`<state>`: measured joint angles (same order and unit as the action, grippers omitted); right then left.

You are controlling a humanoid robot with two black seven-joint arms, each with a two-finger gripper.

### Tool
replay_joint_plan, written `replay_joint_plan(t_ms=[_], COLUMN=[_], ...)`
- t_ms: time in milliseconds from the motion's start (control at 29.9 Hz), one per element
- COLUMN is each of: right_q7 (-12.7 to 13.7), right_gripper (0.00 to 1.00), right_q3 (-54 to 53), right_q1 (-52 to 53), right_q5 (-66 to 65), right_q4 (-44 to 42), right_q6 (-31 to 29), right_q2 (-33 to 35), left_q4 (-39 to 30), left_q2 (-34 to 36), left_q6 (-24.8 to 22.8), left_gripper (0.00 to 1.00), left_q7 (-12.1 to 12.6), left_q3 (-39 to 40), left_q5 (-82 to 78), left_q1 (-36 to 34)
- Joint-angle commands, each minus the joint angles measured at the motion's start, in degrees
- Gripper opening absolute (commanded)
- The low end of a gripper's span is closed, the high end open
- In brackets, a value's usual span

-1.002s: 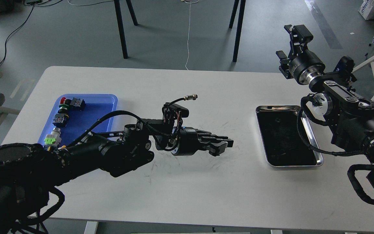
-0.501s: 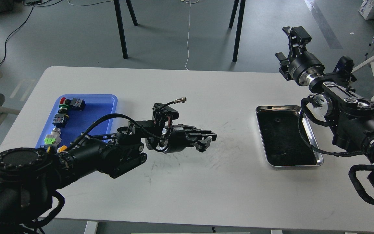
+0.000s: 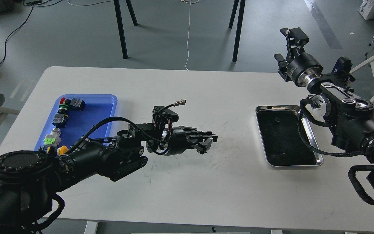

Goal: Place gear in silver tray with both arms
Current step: 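Release the gear on the table and raise the left gripper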

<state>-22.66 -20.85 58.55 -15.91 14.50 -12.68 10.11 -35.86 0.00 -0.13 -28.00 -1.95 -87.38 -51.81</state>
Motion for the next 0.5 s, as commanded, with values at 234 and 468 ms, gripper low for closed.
replay_joint_plan(t_ms=[234, 468], right_q7=[0.0, 0.0], right_gripper=[0.93, 0.94], right_q3=[0.5, 0.5], right_q1=[0.1, 0.2], right_q5=[0.0, 0.0], right_q4=[0.0, 0.0], right_q6=[0.1, 0.1], right_q2=[0.0, -0.1], left_q4=[-1.8, -1.8], left_q2=[0.0, 0.0], left_q6=[0.0, 0.1], left_gripper=[0.13, 0.17], left_q7=[0.0, 0.0], left_q3=[0.1, 0.2], left_q5=[0.2, 0.4], left_q1=[2.9, 3.6])
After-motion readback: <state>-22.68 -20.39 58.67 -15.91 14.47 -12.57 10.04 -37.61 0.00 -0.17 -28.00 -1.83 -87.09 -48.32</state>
